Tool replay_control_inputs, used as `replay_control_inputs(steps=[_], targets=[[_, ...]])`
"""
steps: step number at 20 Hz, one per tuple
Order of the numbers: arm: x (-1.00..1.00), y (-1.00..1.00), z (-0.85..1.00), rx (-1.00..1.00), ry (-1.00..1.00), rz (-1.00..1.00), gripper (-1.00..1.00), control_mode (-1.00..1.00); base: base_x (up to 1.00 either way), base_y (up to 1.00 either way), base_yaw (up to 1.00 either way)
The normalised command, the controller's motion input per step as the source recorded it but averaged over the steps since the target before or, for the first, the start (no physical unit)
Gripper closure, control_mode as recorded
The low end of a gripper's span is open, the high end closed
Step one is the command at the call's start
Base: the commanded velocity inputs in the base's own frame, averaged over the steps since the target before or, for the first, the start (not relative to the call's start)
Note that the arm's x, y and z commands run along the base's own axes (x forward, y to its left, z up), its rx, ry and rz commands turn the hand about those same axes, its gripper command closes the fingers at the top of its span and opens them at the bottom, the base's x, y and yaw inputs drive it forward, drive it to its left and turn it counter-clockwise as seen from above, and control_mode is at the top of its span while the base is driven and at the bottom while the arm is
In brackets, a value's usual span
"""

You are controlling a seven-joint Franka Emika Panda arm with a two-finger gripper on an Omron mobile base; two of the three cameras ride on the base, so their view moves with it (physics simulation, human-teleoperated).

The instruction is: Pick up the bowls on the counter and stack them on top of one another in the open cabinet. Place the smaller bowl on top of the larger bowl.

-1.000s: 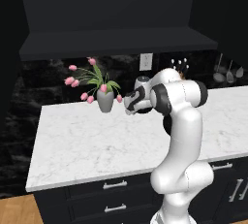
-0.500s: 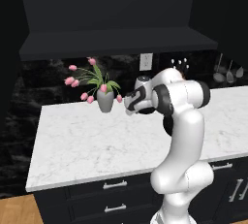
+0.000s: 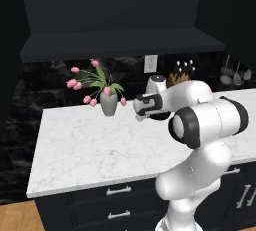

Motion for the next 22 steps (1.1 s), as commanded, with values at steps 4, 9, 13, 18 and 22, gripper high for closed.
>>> replay_control_inputs(steps=[4, 9, 13, 18, 22], targets=[[-0.84, 0.00, 0.42, 0.00, -0.15, 0.09, 1.00, -1.00, 0.00, 0.00, 0.00], [-0.63, -0.26, 0.13, 0.00, -0.07, 0.02, 1.00, -1.00, 0.00, 0.00, 0.00], [-0.13, -0.49, 0.20, 0.00, 0.00, 0.00, 1.00, -1.00, 0.00, 0.00, 0.00], [-0.03, -0.38, 0.13, 0.00, 0.01, 0.00, 1.00, -1.00, 0.00, 0.00, 0.00], [0.00, -0.38, 0.00, 0.00, 0.11, 0.00, 1.00, -1.00, 0.00, 0.00, 0.00]])
